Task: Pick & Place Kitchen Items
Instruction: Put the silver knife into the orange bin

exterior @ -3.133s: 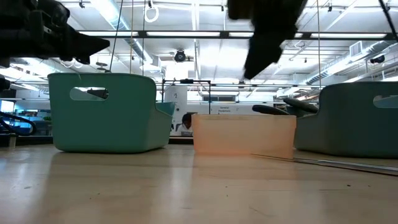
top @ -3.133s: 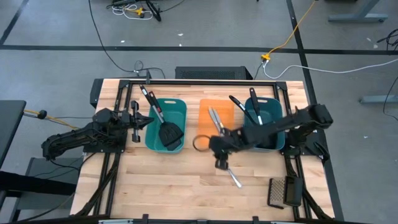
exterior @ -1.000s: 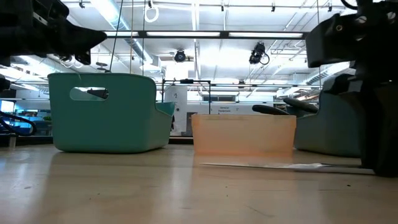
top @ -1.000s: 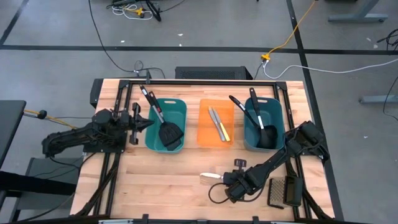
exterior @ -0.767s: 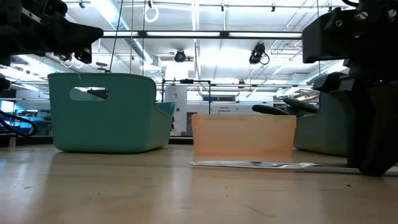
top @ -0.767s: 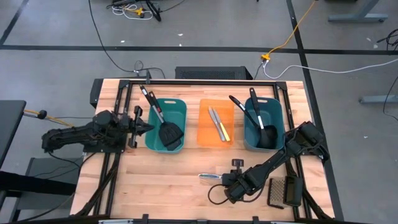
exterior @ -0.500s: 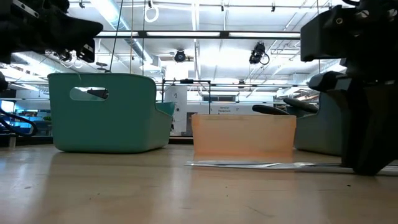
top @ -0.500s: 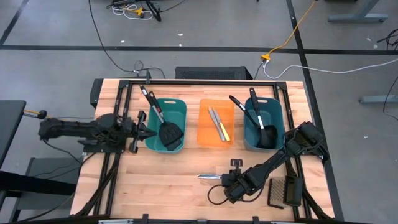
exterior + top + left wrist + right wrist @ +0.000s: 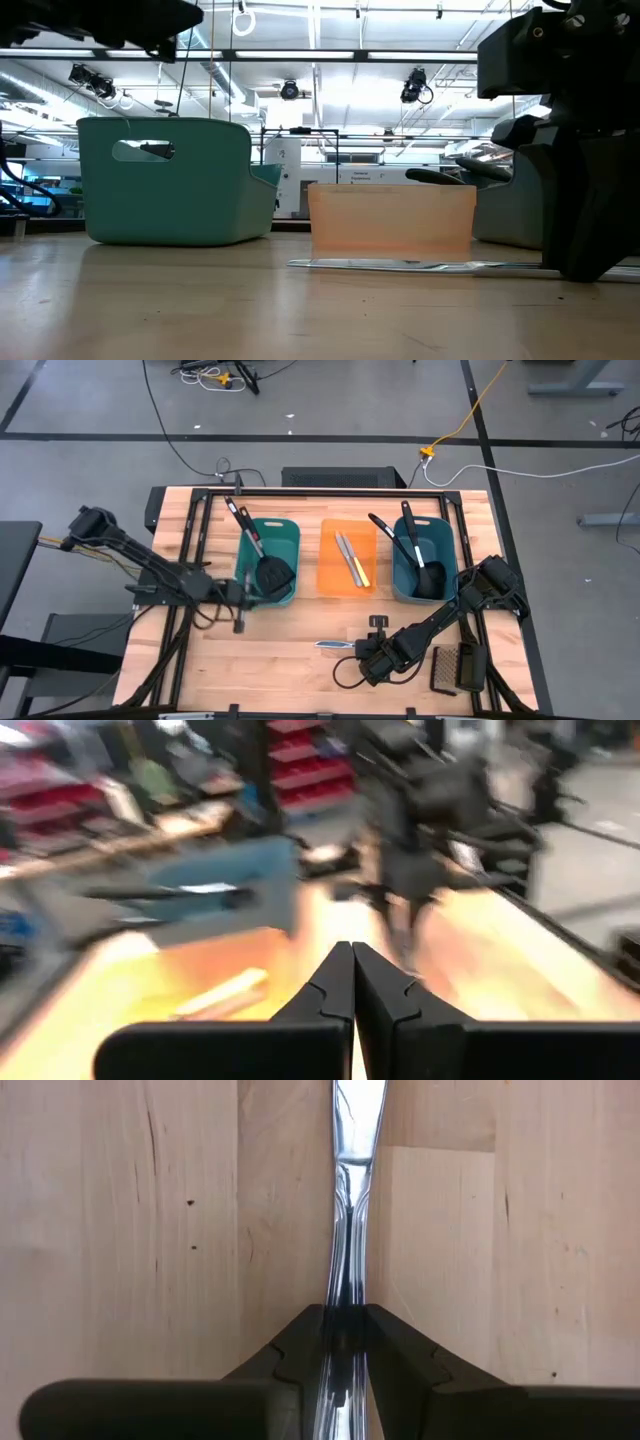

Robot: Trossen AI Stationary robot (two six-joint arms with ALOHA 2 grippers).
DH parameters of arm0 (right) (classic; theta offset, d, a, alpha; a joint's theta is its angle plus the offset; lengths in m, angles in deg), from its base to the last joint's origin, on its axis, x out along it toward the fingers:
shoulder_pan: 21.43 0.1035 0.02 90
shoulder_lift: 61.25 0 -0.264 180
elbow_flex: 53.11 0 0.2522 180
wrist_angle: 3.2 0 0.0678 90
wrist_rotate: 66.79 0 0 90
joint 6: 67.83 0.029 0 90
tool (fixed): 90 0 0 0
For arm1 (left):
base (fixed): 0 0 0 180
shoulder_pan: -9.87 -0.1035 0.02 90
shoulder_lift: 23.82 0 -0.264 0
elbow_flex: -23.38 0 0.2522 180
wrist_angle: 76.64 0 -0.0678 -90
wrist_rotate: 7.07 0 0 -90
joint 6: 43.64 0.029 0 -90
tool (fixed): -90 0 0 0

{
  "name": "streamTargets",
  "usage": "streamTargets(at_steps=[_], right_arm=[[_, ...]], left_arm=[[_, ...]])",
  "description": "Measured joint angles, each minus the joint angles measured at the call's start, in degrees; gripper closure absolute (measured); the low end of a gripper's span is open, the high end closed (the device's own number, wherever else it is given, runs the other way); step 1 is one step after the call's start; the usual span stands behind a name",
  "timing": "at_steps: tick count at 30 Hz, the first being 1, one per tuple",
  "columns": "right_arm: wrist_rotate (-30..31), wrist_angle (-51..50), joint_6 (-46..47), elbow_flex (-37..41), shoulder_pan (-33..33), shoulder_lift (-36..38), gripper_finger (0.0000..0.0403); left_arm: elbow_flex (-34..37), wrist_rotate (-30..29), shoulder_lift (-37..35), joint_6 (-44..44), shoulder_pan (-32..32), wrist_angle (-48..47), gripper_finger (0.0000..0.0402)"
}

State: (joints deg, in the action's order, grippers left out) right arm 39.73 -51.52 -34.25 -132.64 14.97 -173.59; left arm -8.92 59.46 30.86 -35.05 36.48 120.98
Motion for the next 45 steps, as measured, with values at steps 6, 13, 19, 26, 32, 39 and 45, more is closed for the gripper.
streamTargets(at_steps=[6, 13, 19, 26, 32, 39, 45], right_arm=[[0.4, 0.1, -0.1, 0.0, 0.0, 0.0, 0.0324], [0.4, 0.0, -0.2, 0.0, 0.0, 0.0, 0.0324], [0.0, 0.0, -0.2, 0.0, 0.0, 0.0, 0.0324], [0.3, 0.0, -0.2, -0.1, 0.0, 0.0, 0.0324], [0.0, 0.0, -0.2, -0.1, 0.0, 0.0, 0.0324], [-2.3, -0.2, 0.0, -0.1, -0.1, 0.1, 0.0324], [-3.1, -0.2, 0.4, -0.1, -0.1, 0.1, 0.0324]], left_arm=[[-8.1, 7.7, 17.6, -8.9, 0.2, 1.9, 0.0401], [-17.8, 7.1, 35.3, -13.9, 0.3, 2.6, 0.0401], [-24.2, 13.0, 45.4, -14.1, 0.0, 1.6, 0.0401], [-26.5, 11.1, 47.7, -15.4, -1.2, 2.0, 0.0401], [-29.9, 4.5, 46.1, -11.4, 1.3, -4.6, 0.0401], [-40.3, -5.1, 46.5, -14.6, 5.0, -25.3, 0.0402], [-42.9, -8.2, 46.7, -26.4, 6.7, -36.2, 0.0402]])
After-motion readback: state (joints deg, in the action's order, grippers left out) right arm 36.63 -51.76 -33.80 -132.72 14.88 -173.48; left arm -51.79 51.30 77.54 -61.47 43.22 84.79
